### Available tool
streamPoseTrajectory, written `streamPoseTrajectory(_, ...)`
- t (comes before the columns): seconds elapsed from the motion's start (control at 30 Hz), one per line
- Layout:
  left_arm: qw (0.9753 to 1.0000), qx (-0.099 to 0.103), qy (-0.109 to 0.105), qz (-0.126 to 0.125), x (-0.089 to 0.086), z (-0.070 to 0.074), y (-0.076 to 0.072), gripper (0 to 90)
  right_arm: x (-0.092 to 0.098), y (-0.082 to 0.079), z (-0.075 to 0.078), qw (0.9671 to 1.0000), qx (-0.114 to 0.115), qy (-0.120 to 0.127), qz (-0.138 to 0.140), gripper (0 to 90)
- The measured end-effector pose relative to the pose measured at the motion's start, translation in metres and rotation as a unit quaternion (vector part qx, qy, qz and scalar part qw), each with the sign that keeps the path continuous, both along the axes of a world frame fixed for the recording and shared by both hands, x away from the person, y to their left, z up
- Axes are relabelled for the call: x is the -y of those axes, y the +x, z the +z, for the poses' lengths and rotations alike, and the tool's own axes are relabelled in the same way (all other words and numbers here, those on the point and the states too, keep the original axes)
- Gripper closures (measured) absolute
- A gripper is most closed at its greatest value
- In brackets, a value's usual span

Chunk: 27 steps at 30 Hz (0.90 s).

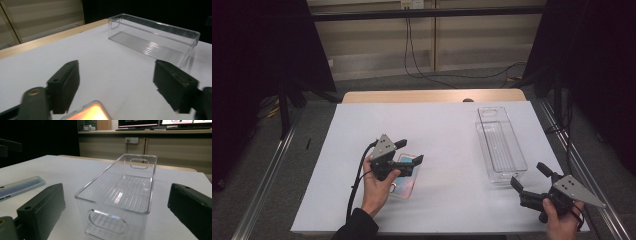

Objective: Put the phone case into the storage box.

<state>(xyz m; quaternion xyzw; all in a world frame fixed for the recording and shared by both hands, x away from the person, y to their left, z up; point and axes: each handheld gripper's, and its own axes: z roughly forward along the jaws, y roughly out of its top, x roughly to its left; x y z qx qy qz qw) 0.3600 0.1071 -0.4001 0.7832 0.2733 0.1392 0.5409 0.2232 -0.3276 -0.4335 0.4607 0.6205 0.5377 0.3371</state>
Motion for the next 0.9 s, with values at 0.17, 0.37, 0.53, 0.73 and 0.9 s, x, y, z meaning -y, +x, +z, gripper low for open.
streamPoseTrajectory(0.17,1.0,0.005,-0.007,-0.004,-0.0024,0.0059,-0.0015,47.7,0.0003,-0.0007,-0.0002,1.0,0.001,-0.002,0.001,0.4)
streamPoseTrajectory(0.37,0.9999,-0.004,-0.005,-0.015,-0.0032,0.0079,-0.0011,61.7,0.0005,-0.0006,-0.0004,1.0,0.0,-0.003,0.001,0.4)
streamPoseTrajectory(0.53,0.9995,-0.021,0.003,-0.023,-0.0028,0.0075,-0.0014,82.5,0.0002,-0.0007,-0.0002,1.0,0.0,-0.002,0.0,0.4)
streamPoseTrajectory(0.73,0.9987,-0.042,0.017,-0.023,-0.0042,0.0082,-0.0002,90.0,0.0008,-0.0009,-0.0003,1.0,0.001,-0.003,0.0,0.4)
streamPoseTrajectory(0.9,0.998,-0.054,0.032,-0.01,-0.0064,0.0072,0.0006,90.0,0.0005,-0.0009,-0.0004,1.0,0.0,-0.003,0.001,0.5)
